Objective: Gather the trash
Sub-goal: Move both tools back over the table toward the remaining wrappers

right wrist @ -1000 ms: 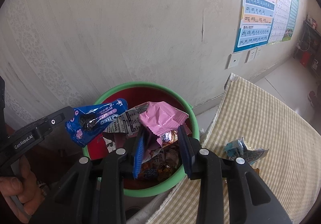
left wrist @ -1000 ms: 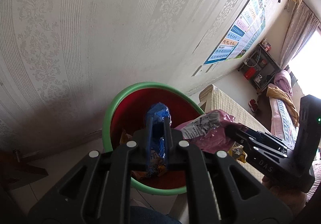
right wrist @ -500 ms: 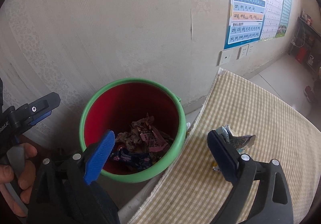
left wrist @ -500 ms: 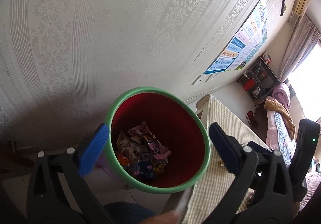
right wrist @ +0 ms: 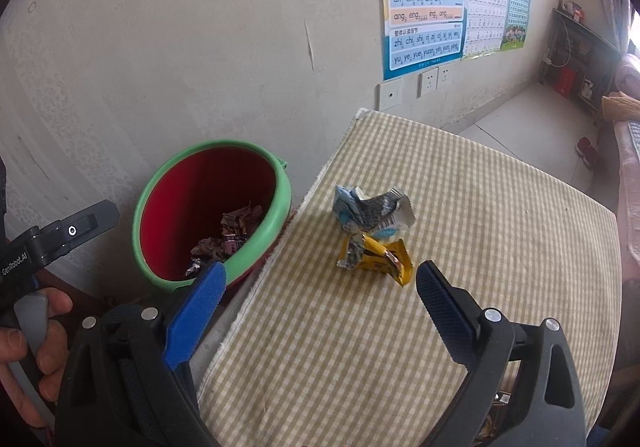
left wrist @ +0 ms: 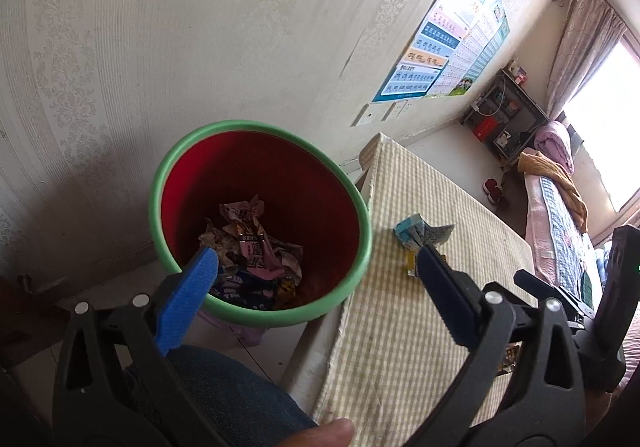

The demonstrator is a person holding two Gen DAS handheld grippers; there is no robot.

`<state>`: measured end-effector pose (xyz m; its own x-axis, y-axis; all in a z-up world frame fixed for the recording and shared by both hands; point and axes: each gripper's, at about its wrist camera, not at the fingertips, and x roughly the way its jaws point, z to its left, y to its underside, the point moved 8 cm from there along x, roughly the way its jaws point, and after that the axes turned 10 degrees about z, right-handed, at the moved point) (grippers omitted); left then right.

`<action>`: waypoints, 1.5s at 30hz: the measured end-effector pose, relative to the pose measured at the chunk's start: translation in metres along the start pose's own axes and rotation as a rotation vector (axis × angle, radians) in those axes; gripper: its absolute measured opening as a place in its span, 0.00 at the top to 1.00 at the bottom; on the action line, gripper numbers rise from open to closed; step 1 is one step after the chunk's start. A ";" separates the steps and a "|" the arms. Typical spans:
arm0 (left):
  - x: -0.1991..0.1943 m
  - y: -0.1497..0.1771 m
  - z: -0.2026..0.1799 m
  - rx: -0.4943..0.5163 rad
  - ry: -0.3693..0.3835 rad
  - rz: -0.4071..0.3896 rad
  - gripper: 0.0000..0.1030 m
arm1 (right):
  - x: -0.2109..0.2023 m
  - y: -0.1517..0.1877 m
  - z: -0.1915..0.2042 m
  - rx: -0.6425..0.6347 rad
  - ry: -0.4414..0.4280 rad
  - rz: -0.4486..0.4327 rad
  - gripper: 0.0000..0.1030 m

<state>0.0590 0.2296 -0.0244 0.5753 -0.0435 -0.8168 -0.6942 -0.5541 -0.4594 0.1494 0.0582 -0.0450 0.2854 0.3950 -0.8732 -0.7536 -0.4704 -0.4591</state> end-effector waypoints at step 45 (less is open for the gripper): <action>0.094 0.056 -0.132 0.240 0.025 0.231 0.06 | 0.006 0.125 -0.208 0.393 0.142 0.165 0.20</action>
<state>0.1314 0.0848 -0.0804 0.3996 -0.1675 -0.9012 -0.8877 -0.3160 -0.3349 0.1802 -0.1620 -0.1418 0.2006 0.2148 -0.9558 -0.9556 -0.1720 -0.2392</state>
